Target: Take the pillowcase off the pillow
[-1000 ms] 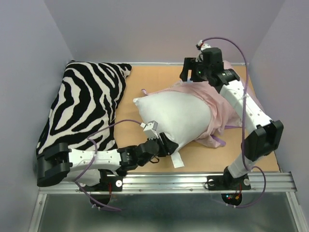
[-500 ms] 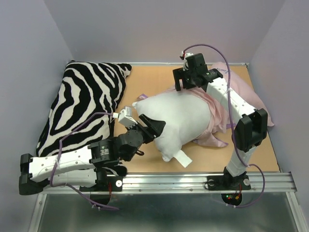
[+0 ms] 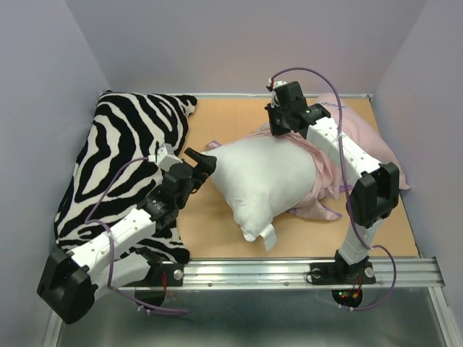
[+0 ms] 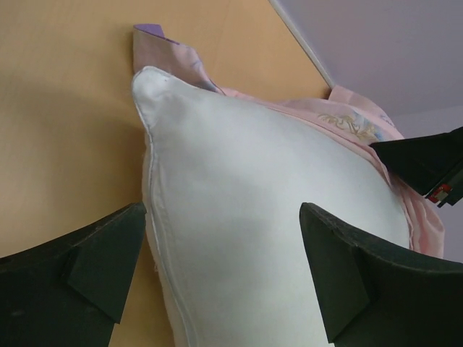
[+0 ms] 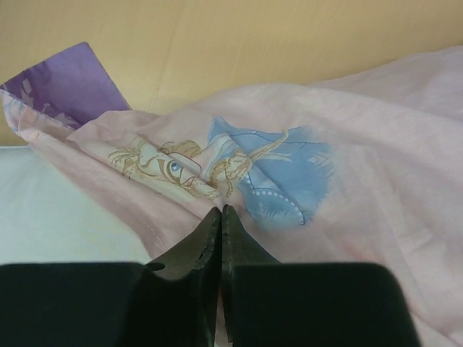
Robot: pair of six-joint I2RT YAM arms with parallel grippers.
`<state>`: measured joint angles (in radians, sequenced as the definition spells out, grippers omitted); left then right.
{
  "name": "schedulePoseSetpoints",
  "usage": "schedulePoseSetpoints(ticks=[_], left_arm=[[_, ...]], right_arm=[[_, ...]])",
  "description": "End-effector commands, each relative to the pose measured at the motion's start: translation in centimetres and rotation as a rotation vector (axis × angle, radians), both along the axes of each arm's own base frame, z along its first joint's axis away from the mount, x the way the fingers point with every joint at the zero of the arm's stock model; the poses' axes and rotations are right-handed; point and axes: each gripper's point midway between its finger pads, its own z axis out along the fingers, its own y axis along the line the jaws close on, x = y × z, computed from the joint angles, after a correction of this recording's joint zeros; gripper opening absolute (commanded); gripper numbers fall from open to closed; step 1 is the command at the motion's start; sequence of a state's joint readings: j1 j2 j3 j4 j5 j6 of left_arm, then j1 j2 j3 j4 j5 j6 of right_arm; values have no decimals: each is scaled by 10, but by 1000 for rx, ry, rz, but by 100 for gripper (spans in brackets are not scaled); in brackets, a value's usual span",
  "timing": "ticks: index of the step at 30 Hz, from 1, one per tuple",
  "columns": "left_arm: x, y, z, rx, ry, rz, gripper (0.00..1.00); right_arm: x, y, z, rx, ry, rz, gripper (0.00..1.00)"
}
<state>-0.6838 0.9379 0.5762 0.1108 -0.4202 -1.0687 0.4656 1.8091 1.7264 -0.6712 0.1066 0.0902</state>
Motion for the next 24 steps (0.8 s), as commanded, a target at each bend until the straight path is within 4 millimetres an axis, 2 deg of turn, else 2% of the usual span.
schedulePoseSetpoints(ticks=[1,2,3,4,6,8,9,10,11,12,13,14,15,16,18,19,21,22,23,24], left_arm=[[22,-26,22,-40,-99,-153,99],[29,-21,18,-38,-87,-135,99],[32,-24,15,-39,-71,-147,99],[36,-26,1,-33,-32,-150,99],[44,-25,-4,-45,-9,-152,99],[53,-27,-18,-27,22,-146,99],[62,-27,-11,-29,2,-143,99],[66,-33,-21,-20,25,-172,98],[70,-37,-17,-14,6,-192,96],[78,-41,-6,-12,-19,-204,85],[82,-45,-4,-4,-25,-216,72],[87,-46,-7,5,-20,-217,54],[95,-48,5,6,-42,-221,21],[100,-47,3,12,-28,-226,0],[107,-48,11,28,-45,-236,0],[112,-47,22,45,-71,-238,0],[113,-41,32,75,-78,-233,0],[115,-33,50,92,-116,-199,0],[117,-23,54,130,-120,-182,0],[118,-15,59,148,-126,-162,0]], right_arm=[[7,-2,6,-13,-29,-45,4],[8,-4,6,-16,-31,-58,2],[8,-5,7,-16,-33,-61,1],[9,-5,8,-16,-37,-66,0],[12,-7,14,-12,-53,-91,1],[15,-7,19,3,-62,-112,1],[16,-6,20,9,-64,-117,1],[19,-4,26,21,-76,-123,0],[21,-7,28,23,-84,-150,1],[23,-7,30,22,-87,-158,1],[26,-9,29,16,-88,-173,1],[29,-11,35,21,-103,-196,1],[31,-16,36,8,-111,-221,0],[34,-21,37,13,-111,-236,0],[39,-27,42,63,-107,-256,1],[42,-35,43,78,-104,-281,1],[51,-68,47,117,-101,-371,0],[54,-81,50,134,-103,-408,1],[58,-111,55,165,-110,-490,1],[59,-126,53,178,-105,-528,0]])
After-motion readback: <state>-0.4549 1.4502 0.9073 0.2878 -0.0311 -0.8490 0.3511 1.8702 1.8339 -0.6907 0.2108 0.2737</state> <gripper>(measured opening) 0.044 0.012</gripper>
